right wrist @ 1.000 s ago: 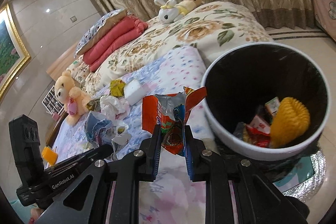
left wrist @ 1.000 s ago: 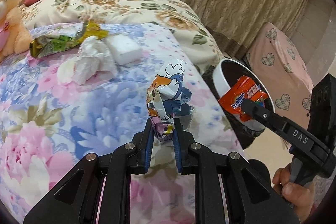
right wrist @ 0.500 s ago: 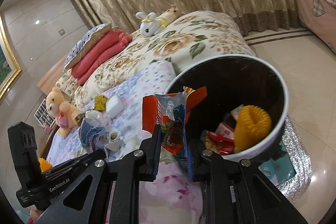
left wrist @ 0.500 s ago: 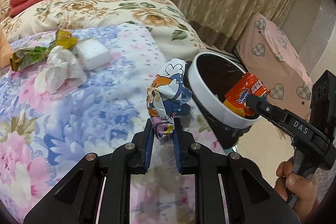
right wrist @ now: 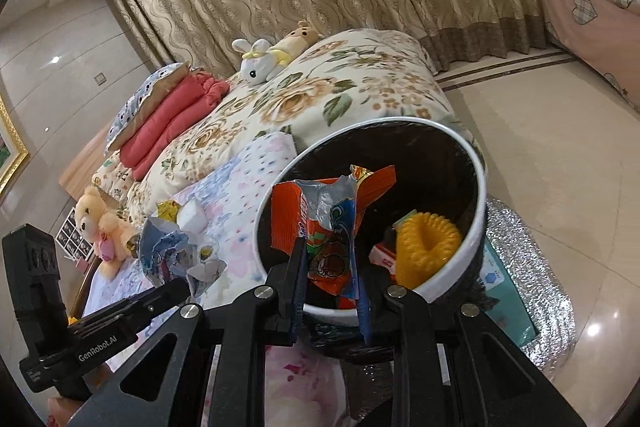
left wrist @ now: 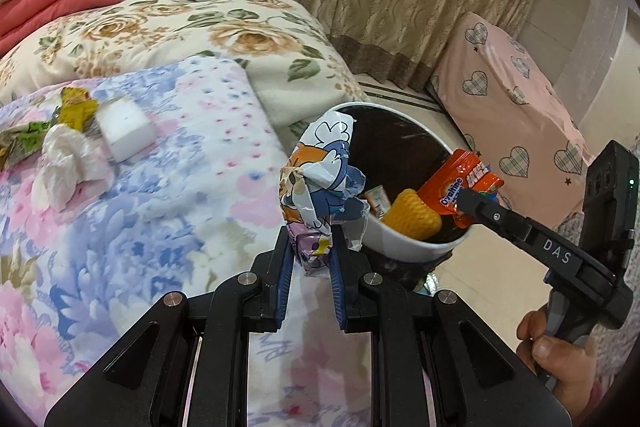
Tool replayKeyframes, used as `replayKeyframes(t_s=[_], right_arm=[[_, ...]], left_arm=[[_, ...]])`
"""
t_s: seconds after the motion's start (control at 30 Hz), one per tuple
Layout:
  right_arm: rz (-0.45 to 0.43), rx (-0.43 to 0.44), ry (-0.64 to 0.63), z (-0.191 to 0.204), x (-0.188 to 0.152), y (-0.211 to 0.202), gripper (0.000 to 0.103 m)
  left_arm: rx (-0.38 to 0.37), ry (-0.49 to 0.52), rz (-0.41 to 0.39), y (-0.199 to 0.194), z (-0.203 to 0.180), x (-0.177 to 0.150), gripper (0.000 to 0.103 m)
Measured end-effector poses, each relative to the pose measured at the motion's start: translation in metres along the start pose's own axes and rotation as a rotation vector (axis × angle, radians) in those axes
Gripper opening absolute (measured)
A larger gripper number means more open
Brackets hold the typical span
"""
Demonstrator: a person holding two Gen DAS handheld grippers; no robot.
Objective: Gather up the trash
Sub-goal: 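Carry both wrappers over the bin and open both tools to drop them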
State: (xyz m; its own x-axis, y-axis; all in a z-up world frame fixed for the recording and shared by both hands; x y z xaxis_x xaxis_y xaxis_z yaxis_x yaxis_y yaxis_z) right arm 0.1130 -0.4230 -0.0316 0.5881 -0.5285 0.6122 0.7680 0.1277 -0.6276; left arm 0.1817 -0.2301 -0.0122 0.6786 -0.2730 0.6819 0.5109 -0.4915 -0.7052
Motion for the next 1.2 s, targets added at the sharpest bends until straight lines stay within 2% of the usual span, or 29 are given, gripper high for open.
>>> replayKeyframes(t_s=[0.37,1.2], right_arm=[[0.002,-0.022,0.007,-0.015,0.008,-0.001,0.024],[0.056,-0.054,-0.004,-0.026,0.025,0.021,0.024]], left_arm=[[-0.031,0.031,0.006,0.017,-0.024,0.015,0.016],[-0.045,0.044,0.053,0.052,-0.038,0.030,0.016]])
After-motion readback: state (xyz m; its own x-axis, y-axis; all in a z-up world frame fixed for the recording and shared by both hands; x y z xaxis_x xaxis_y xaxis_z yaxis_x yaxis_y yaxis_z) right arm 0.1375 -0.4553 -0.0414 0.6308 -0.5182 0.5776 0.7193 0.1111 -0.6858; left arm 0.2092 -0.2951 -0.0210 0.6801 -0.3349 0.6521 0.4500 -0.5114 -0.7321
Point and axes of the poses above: each gripper's, at about its wrist camera, not at the fingertips, and y roughly the way its jaws point, z to its left, x to its top, the point moved 2 cm from there along y, roughly the way its jaws point, and after that the axes turned 5 degrees about y, right-handed, at the moved point
